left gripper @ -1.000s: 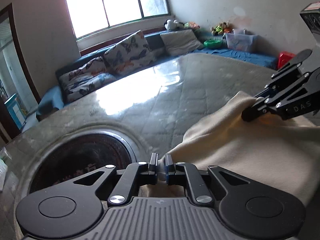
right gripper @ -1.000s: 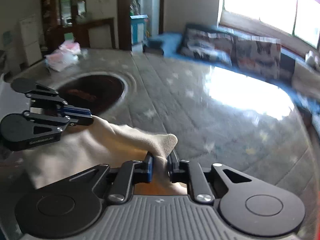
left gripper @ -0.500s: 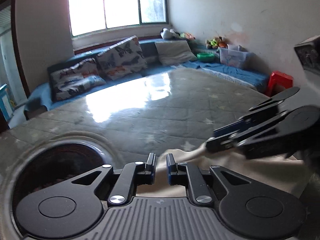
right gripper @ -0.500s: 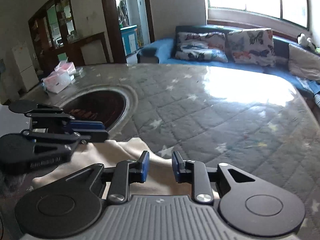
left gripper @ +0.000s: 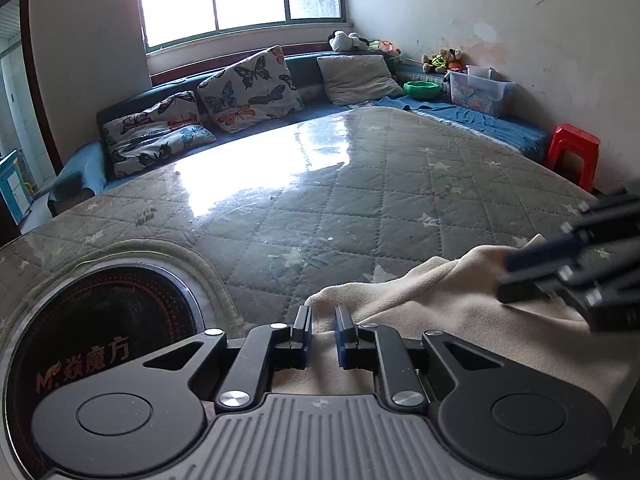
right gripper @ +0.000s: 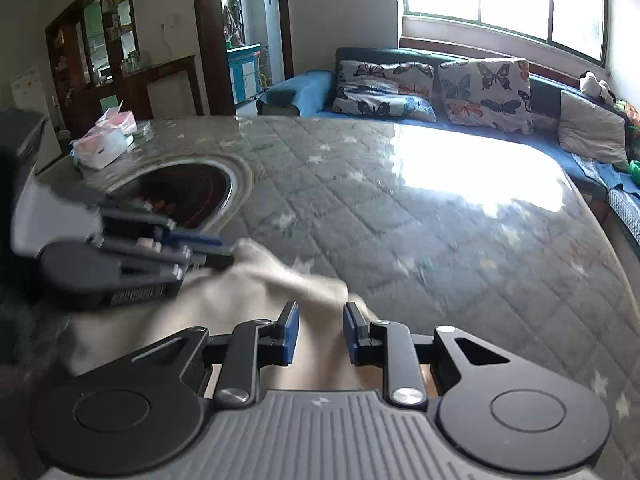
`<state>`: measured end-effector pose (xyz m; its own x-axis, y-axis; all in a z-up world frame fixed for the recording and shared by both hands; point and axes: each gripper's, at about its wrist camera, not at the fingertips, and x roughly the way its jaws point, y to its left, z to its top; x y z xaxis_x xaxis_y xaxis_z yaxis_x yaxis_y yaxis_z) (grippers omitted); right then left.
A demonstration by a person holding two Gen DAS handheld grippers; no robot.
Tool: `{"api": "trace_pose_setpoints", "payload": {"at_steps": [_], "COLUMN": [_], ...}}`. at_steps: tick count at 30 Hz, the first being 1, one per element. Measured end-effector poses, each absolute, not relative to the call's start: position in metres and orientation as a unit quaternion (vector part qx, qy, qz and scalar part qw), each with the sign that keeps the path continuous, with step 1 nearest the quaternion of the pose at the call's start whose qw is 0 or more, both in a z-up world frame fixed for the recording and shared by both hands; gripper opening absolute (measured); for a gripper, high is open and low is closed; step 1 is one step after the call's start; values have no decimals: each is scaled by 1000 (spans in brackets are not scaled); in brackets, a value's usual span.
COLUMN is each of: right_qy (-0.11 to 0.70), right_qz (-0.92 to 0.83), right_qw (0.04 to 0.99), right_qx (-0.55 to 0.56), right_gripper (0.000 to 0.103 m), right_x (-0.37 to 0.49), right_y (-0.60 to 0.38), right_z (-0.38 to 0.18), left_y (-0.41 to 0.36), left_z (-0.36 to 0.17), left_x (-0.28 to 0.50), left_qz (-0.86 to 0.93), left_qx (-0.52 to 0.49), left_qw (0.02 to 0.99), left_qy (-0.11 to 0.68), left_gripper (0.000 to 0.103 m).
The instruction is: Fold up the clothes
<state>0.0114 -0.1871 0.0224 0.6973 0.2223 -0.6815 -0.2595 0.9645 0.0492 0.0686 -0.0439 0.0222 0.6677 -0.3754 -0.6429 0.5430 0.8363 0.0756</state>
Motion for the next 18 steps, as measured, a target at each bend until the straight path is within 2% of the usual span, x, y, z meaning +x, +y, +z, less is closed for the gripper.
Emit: {"api": "trace_pose_setpoints", "payload": {"at_steps": [7,18], "right_qy": [363,361], "right_qz": [94,74], "right_qw": [927,930], "right_qx": [-4,11], "right_gripper": [21,21], "right_x": [-7,-35], "right_y": [-214,-236], "right_z": [19,20], "left_y": [-39,-16], "left_z": [29,44], "left_x": [63,2], "left_qz": [-251,-271], "left_qx": [128,124], "left_qw": [907,909], "left_qy": [313,293], "left_gripper": [16,16]}}
